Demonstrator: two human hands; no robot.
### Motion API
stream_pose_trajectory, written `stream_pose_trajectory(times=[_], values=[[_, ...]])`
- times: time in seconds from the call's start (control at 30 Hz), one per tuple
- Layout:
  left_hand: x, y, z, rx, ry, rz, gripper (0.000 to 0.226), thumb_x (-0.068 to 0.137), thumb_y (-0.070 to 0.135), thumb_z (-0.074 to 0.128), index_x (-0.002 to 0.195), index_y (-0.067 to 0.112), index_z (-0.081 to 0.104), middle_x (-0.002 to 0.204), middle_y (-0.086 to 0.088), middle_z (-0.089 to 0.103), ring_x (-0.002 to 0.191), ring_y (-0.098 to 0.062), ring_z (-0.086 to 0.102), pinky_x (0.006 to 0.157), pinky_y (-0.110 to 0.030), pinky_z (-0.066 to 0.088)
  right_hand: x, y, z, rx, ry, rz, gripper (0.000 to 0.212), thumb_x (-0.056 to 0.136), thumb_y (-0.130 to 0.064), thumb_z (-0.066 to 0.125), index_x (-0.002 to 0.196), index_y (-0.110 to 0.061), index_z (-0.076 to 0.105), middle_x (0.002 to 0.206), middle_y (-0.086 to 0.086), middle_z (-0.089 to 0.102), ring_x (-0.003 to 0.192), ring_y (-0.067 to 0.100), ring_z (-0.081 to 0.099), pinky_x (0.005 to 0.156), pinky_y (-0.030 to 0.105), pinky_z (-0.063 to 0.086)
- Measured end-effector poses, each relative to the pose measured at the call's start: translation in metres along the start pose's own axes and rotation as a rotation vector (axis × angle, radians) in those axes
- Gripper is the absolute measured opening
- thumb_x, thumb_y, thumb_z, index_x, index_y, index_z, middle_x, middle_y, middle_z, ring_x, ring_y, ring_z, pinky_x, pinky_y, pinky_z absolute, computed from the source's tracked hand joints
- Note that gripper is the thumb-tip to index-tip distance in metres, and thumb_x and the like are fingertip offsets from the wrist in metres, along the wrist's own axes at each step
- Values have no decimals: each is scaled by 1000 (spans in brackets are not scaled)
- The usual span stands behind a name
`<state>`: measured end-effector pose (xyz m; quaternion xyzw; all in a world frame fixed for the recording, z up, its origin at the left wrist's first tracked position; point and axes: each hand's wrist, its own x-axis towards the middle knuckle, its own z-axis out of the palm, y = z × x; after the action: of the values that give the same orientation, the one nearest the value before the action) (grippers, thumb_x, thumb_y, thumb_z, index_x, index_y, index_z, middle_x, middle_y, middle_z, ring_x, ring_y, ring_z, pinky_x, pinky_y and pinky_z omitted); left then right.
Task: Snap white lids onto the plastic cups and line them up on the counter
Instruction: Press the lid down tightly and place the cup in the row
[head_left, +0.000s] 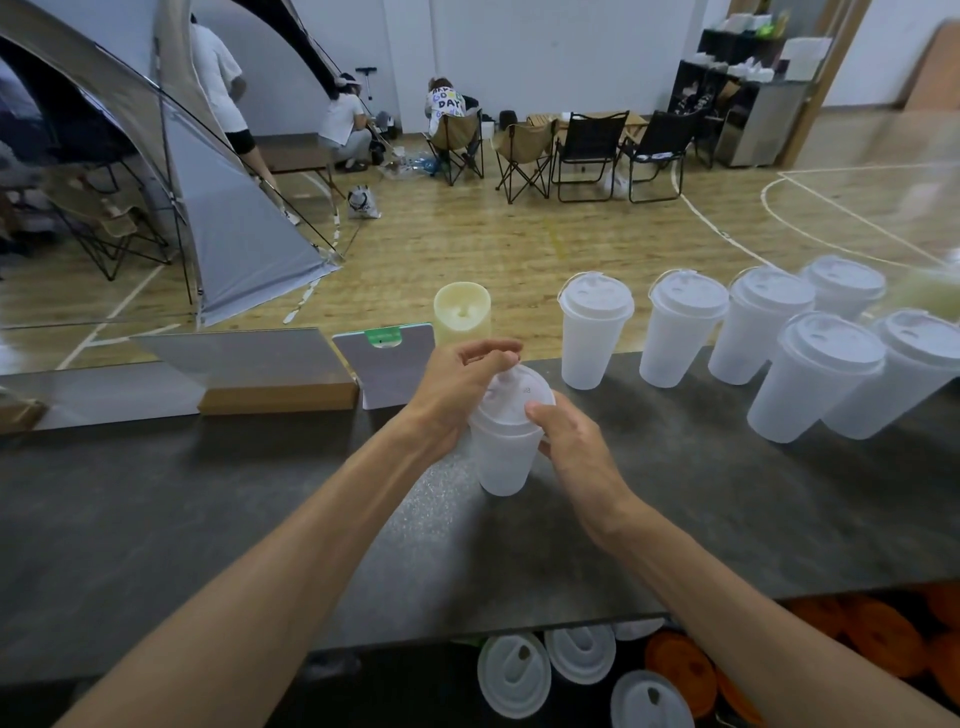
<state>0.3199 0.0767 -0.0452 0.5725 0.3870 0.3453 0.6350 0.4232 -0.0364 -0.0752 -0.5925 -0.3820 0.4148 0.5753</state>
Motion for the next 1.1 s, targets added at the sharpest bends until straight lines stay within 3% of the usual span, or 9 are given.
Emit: stream_pose_trajectory(times=[0.1, 0.23, 0.4, 0.5, 0.63, 0.73, 0.93, 1.03, 1.1], values=[[4, 0, -2, 1, 27, -59, 20, 86, 9, 68, 74, 18, 81, 83, -1, 75, 84, -22, 65, 76, -34, 55, 1, 1, 2, -4, -8, 1, 28, 103, -27, 51, 128, -28, 65, 118, -4, 73, 116, 18, 65, 108, 45, 48], [3, -6, -9, -146, -56, -196, 14, 86, 14, 69, 95, 11, 79, 93, -11, 73, 85, -26, 67, 75, -34, 53, 2, 2, 5, -3, 2, 0, 29, 103, -27, 51, 127, -29, 65, 119, -4, 73, 116, 18, 65, 107, 45, 49], [1, -10, -2, -99, 45, -132, 13, 87, 16, 69, 91, 12, 80, 87, -7, 74, 80, -24, 66, 72, -32, 54, 0, -2, 5, 16, 1, 8, 30, 103, -25, 51, 130, -24, 64, 120, 0, 73, 115, 22, 66, 105, 47, 50], [-5, -15, 2, -89, 86, -166, 17, 88, 28, 69, 92, 13, 76, 82, -4, 73, 78, -22, 67, 71, -33, 52, -4, -5, 2, 34, 10, -10, 28, 103, -26, 54, 129, -23, 65, 120, -2, 74, 115, 17, 67, 105, 41, 51], [-5, -12, 36, -74, 113, -180, 23, 86, 38, 66, 86, 15, 72, 83, -4, 73, 80, -22, 67, 75, -36, 49, -8, -5, -24, 88, 143, -21, 29, 101, -31, 58, 123, -14, 67, 118, 2, 74, 113, 18, 69, 103, 43, 53], [11, 1, 84, -161, 6, -189, 30, 89, 41, 60, 88, 14, 74, 82, -5, 76, 75, -21, 71, 71, -33, 52, -5, -10, -64, 118, 282, -24, 26, 102, -37, 55, 111, -18, 71, 112, 2, 76, 111, 24, 70, 95, 44, 58], [39, 4, 187, -125, -51, -249, 57, 94, 57, 46, 111, 9, 70, 110, -15, 74, 103, -33, 69, 99, -48, 53, 11, -20, -136, 164, 558, -19, 22, 103, -36, 53, 96, -28, 72, 108, -4, 76, 111, 22, 69, 102, 52, 53], [48, 6, 215, -188, -78, -270, 75, 98, 66, 27, 138, 9, 57, 131, -17, 66, 119, -34, 62, 108, -48, 46, 19, -20, -155, 158, 647, -30, 24, 103, -38, 53, 89, -31, 71, 106, -7, 76, 109, 20, 69, 102, 51, 53], [52, 5, 225, -215, -73, -263, 79, 98, 69, 24, 144, 11, 51, 135, -17, 63, 122, -35, 60, 109, -48, 45, 22, -18, -163, 144, 676, -32, 25, 103, -39, 51, 89, -33, 71, 106, -9, 75, 109, 18, 69, 102, 50, 53]])
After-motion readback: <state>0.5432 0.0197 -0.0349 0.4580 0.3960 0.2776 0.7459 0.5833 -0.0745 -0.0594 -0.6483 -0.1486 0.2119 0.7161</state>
